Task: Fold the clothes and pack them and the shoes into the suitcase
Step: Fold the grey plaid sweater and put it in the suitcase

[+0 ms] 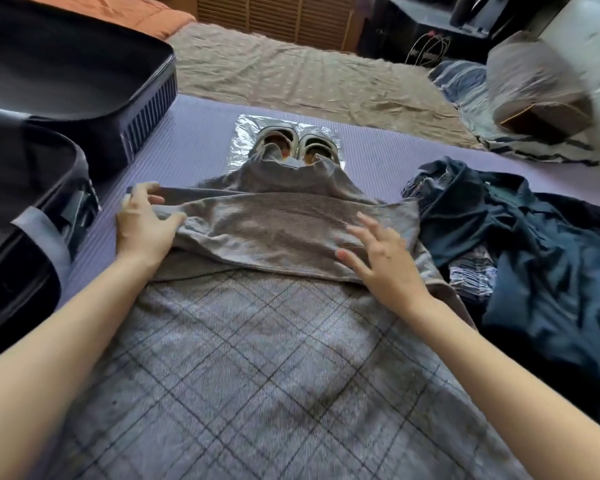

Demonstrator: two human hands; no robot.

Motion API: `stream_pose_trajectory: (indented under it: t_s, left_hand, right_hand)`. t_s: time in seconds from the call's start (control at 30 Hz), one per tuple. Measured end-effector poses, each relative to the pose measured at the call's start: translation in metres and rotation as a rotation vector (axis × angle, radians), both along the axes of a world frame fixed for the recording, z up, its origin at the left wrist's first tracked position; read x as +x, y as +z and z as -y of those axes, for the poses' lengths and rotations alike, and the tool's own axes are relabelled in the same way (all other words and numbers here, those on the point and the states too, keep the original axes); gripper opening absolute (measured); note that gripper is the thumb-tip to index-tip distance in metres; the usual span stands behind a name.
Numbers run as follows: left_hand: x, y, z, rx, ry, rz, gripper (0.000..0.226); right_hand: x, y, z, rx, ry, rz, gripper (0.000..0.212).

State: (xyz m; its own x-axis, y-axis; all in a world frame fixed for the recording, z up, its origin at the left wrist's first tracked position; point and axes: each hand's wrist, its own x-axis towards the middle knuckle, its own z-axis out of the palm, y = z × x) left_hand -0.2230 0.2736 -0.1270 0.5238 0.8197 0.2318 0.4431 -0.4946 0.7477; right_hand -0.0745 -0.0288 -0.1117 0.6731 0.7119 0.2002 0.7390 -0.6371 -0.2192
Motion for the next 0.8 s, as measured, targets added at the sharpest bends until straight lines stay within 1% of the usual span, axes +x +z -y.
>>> stream_pose_trajectory:
  t_s: [0.07, 0.1, 0.2, 0.27, 0.33, 0.4, 0.47, 0.53, 0.6, 0.63, 0.7, 0.73, 0.8]
  left_hand:
    - [-0.001, -0.001, -0.002, 0.008, -0.015, -0.009, 0.038]
    - [-0.003, -0.001, -0.004, 0.013, 0.001, -0.008, 0.036]
    - [-0.008, 0.003, 0.002, 0.038, 0.059, -0.035, 0.034]
    - [-0.010, 0.003, 0.007, 0.076, 0.059, -0.072, 0.033]
    - [-0.013, 0.000, 0.012, 0.125, 0.052, -0.118, 0.033]
    - [-0.016, -0.007, 0.016, 0.236, 0.057, -0.181, 0.035]
    - [-0.018, -0.010, 0.020, 0.365, 0.033, -0.231, 0.039]
    - [-0.016, -0.009, 0.026, 0.482, -0.043, -0.249, 0.040]
    - [-0.006, 0.000, 0.040, 0.550, -0.128, -0.220, 0.034]
    - [0.001, 0.005, 0.051, 0.545, -0.184, -0.183, 0.032]
    - [0.021, 0.016, 0.079, 0.477, -0.305, -0.112, 0.032]
    - [0.033, 0.020, 0.095, 0.406, -0.365, -0.075, 0.031]
    - [0.062, 0.027, 0.126, 0.205, -0.478, 0.003, 0.027]
  right_hand:
    - [-0.005, -0.002, 0.031, -0.121, 0.042, 0.025, 0.061]
    - [-0.005, -0.004, 0.041, -0.147, 0.051, 0.051, 0.060]
    - [0.002, -0.006, 0.072, -0.197, 0.054, 0.221, 0.042]
    - [0.007, -0.007, 0.088, -0.210, 0.008, 0.322, 0.045]
    - [0.006, -0.011, 0.098, -0.185, -0.025, 0.341, 0.049]
    - [0.003, -0.019, 0.104, -0.198, -0.011, 0.329, 0.053]
    - [0.001, -0.018, 0.105, -0.205, -0.019, 0.266, 0.053]
    - [-0.002, -0.013, 0.107, -0.144, -0.046, 0.152, 0.048]
    - [-0.006, -0.009, 0.108, -0.042, -0.097, 0.046, 0.049]
    - [-0.007, -0.008, 0.109, 0.002, -0.122, 0.035, 0.051]
    - [-0.006, -0.006, 0.109, 0.050, -0.176, 0.073, 0.055]
    - [-0.005, -0.005, 0.110, 0.063, -0.209, 0.095, 0.056]
    - [-0.003, -0.005, 0.113, 0.090, -0.271, 0.141, 0.050]
